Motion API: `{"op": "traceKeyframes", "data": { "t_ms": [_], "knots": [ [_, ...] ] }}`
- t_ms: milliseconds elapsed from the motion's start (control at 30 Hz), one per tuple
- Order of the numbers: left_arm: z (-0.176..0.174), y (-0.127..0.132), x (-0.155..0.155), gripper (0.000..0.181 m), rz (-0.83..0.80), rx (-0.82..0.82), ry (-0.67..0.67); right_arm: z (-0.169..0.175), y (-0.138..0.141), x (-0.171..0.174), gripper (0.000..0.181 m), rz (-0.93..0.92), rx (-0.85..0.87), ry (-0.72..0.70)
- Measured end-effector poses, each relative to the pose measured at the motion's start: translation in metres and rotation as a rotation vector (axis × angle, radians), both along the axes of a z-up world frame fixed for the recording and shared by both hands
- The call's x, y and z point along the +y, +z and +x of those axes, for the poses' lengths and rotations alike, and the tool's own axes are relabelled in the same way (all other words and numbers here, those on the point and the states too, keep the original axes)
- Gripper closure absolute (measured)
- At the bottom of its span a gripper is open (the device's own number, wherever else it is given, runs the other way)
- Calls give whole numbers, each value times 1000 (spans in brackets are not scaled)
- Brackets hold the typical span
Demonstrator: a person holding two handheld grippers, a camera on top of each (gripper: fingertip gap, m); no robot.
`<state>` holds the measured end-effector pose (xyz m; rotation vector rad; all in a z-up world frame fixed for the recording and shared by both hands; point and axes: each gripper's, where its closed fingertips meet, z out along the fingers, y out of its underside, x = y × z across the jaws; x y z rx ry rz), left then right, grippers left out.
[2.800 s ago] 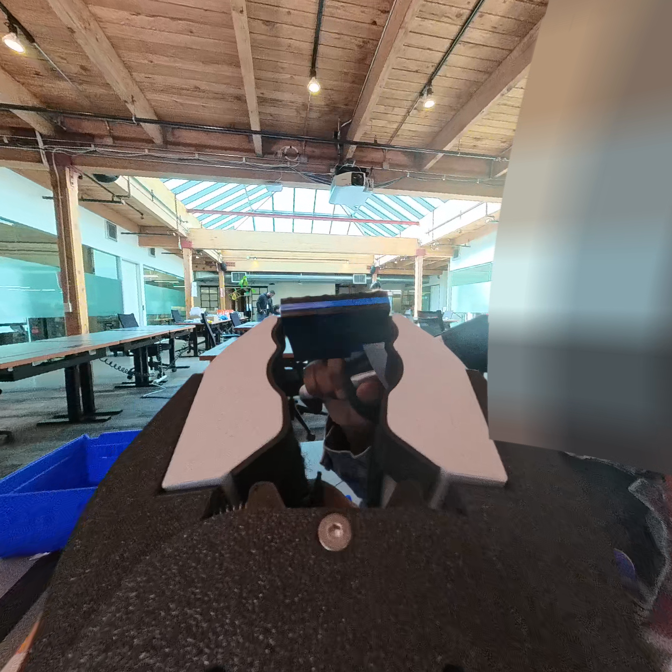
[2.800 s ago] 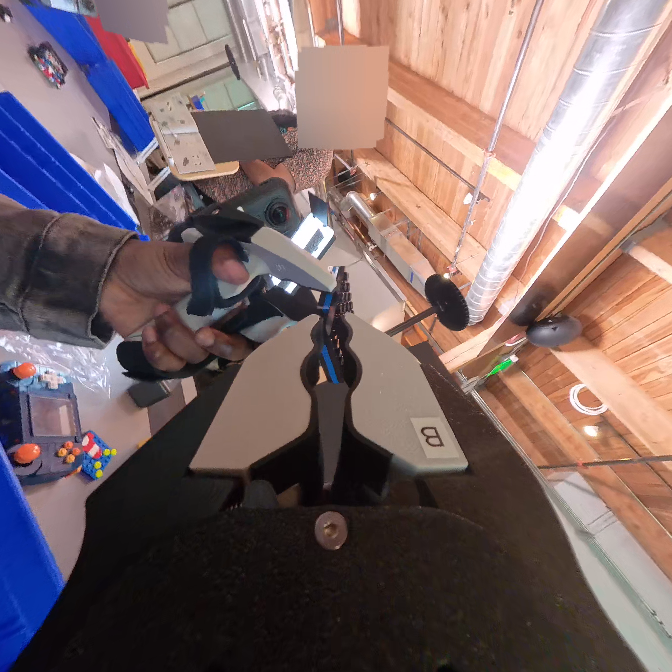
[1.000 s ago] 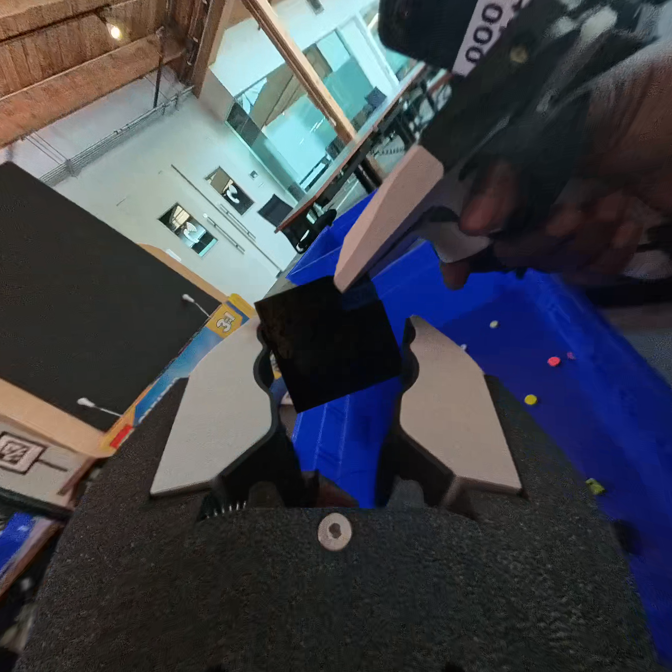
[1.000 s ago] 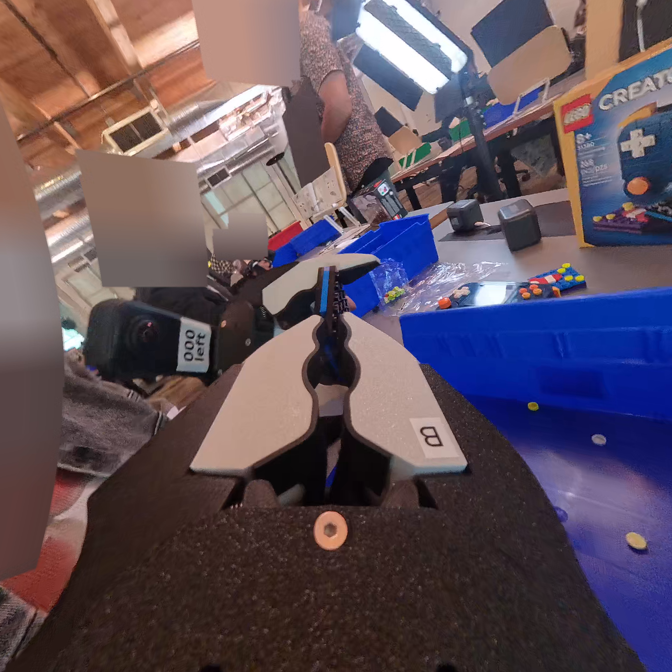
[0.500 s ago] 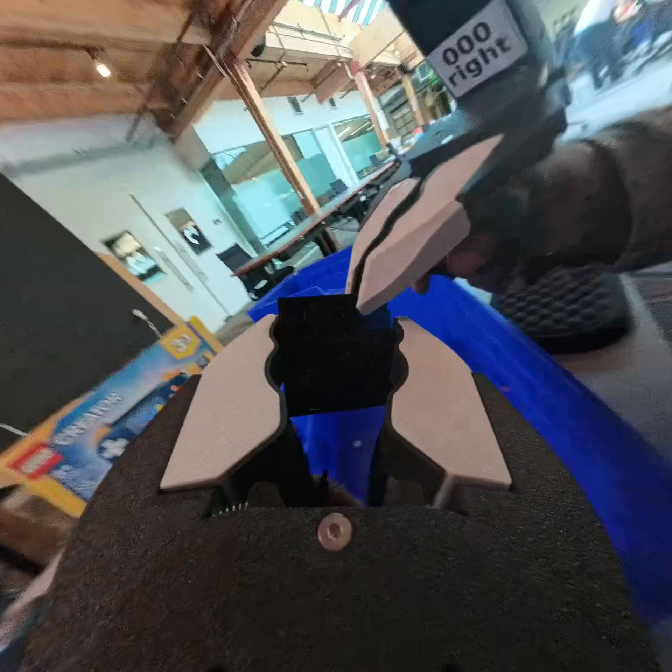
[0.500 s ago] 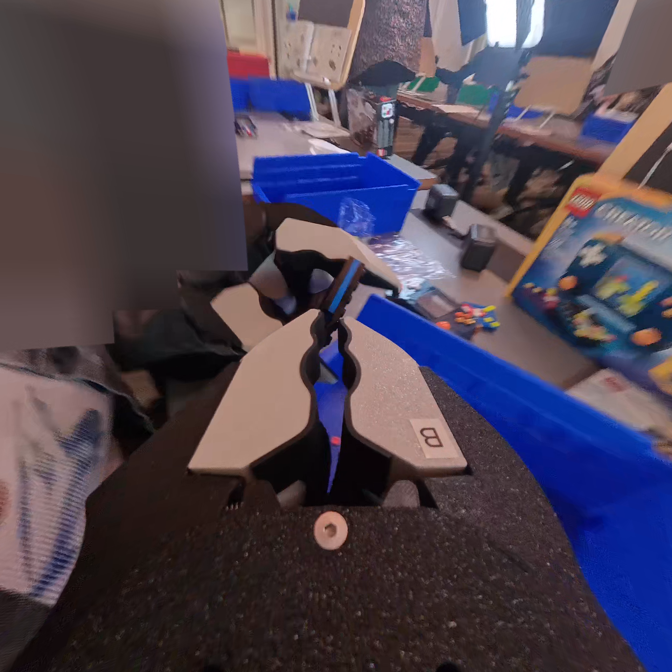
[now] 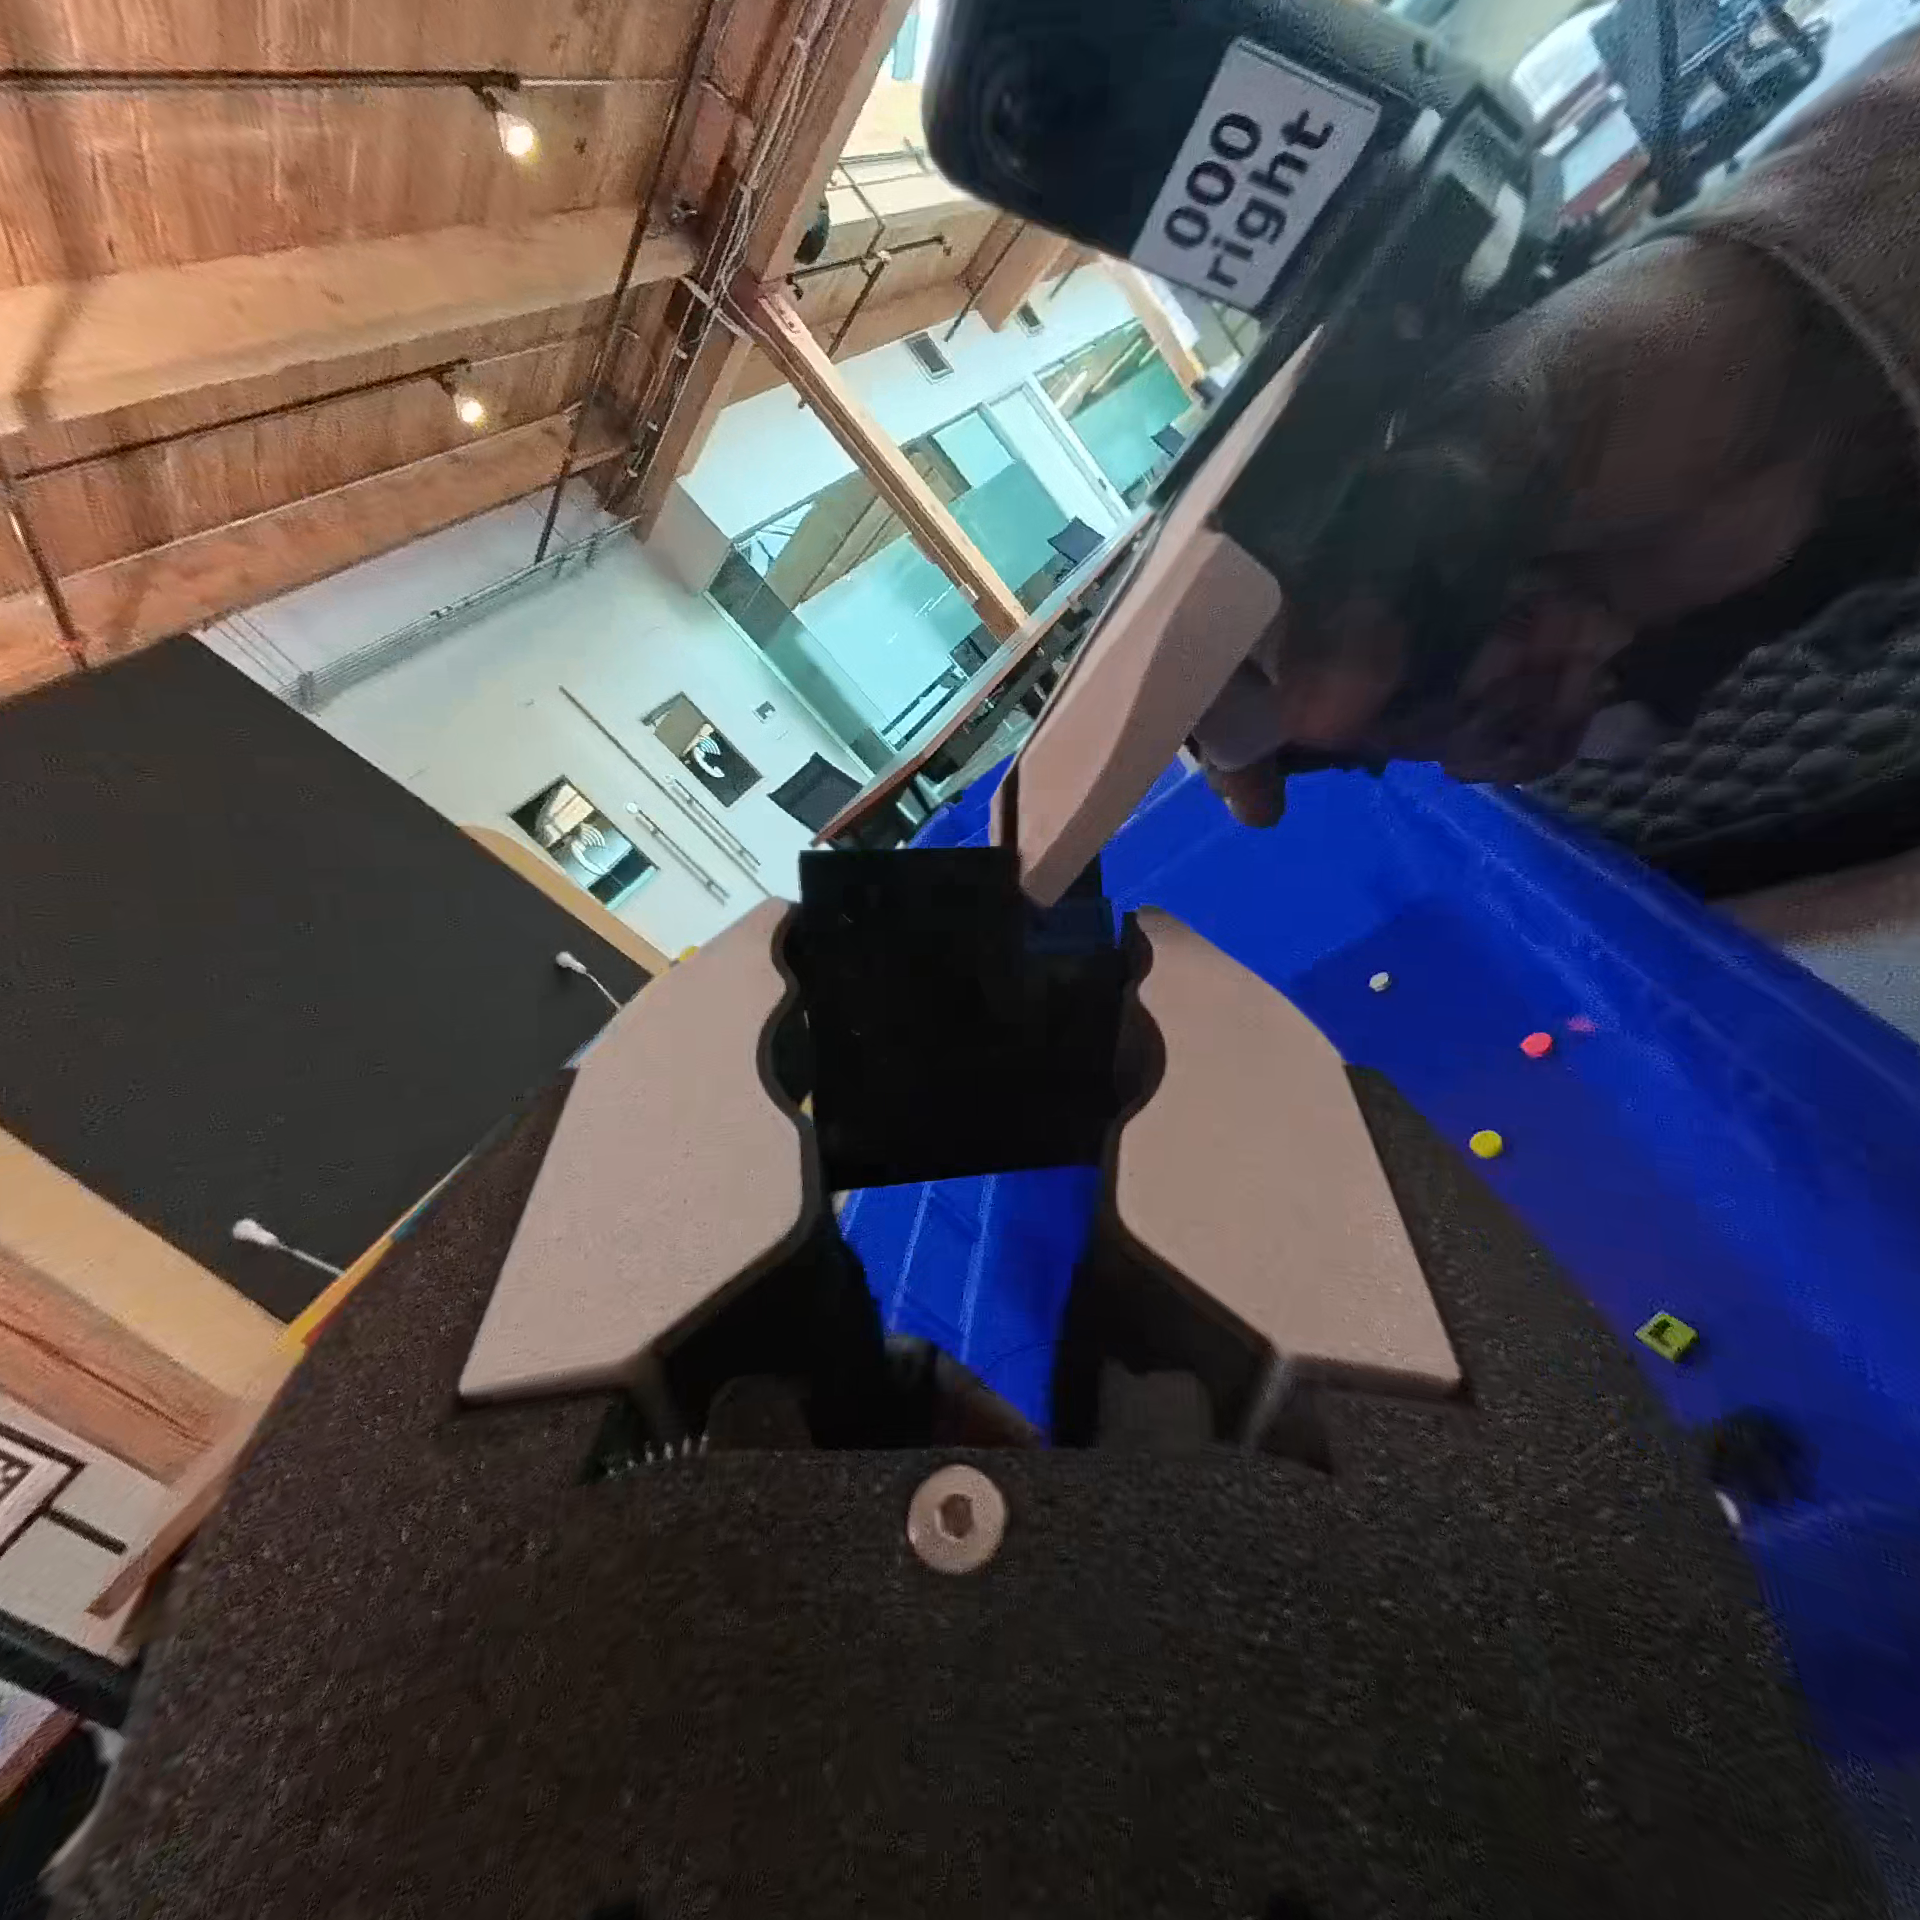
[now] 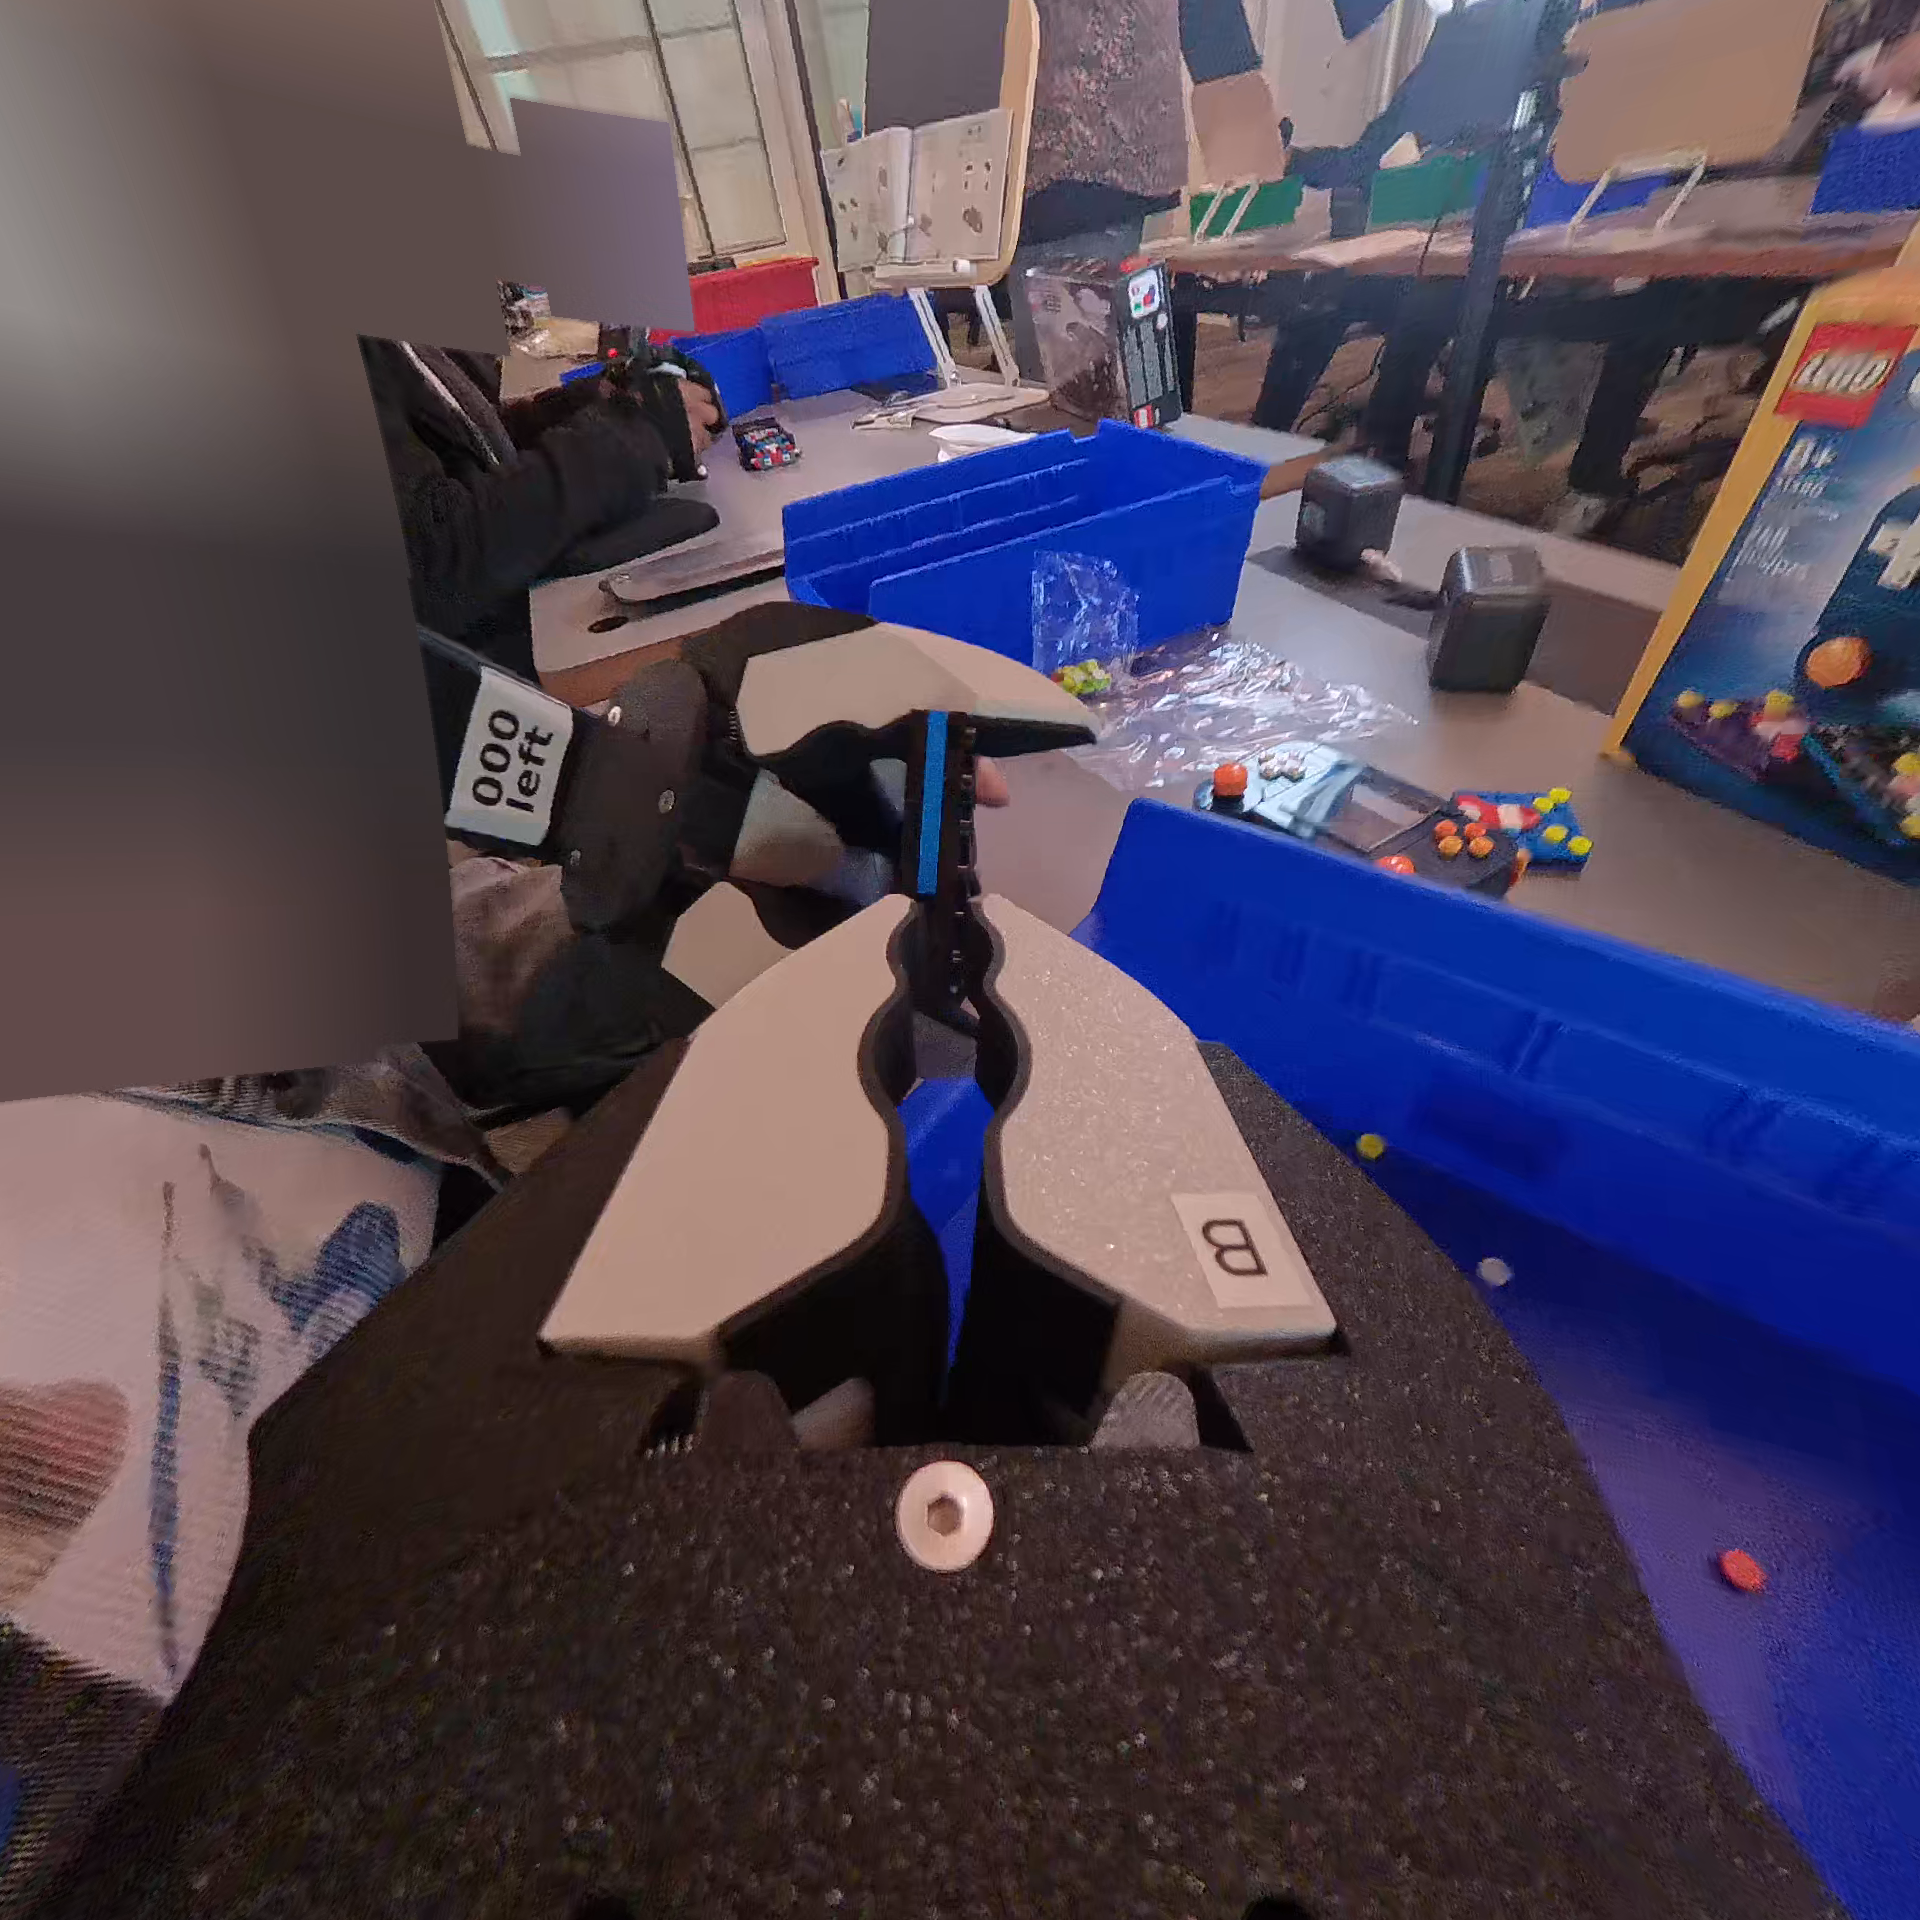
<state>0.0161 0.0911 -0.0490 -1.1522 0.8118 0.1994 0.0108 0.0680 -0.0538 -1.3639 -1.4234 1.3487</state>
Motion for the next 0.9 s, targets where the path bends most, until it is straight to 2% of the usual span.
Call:
{"op": "traceKeyframes", "data": {
  "t_ms": [67, 133, 167, 233, 300, 367, 400, 500, 600, 633, 700, 833, 900],
  "knots": [
    [2, -4, 1, 125, -14, 0, -10, 1, -4, -1, 175, -21, -9, 3],
    [7, -7, 2, 125, -107, -78, -105, 4, -6, 0, 174, 142, 0, -4],
    [7, -4, -2, 134, -156, -158, -179, 7, -9, 8, 175, 230, -28, -58],
    [0, 3, -3, 130, -286, -387, -293, 12, -4, 11, 175, 453, -7, -91],
    [-6, 7, 1, 108, -480, -666, -389, 14, 7, 11, 175, 674, 52, -147],
    [-1, 9, 2, 97, -639, -890, -494, 15, 20, 13, 175, 852, 111, -235],
    [2, 12, 0, 93, -651, -965, -551, 13, 22, 11, 176, 900, 124, -252],
    [1, 26, -1, 97, -579, -1138, -638, 8, 24, 2, 176, 908, 174, -261],
    [4, 21, 0, 113, -551, -1075, -601, 3, 20, -4, 176, 897, 184, -264],
    [5, 21, -3, 124, -520, -1037, -589, 3, 18, -4, 175, 897, 171, -268],
    [5, 20, -4, 125, -486, -972, -540, 3, 18, -4, 175, 874, 169, -272],
    [8, 13, -6, 125, -567, -924, -560, 3, 16, -4, 176, 840, 154, -259],
    [9, 9, -6, 124, -565, -869, -525, 3, 14, -2, 176, 782, 134, -245]
  ]
}}
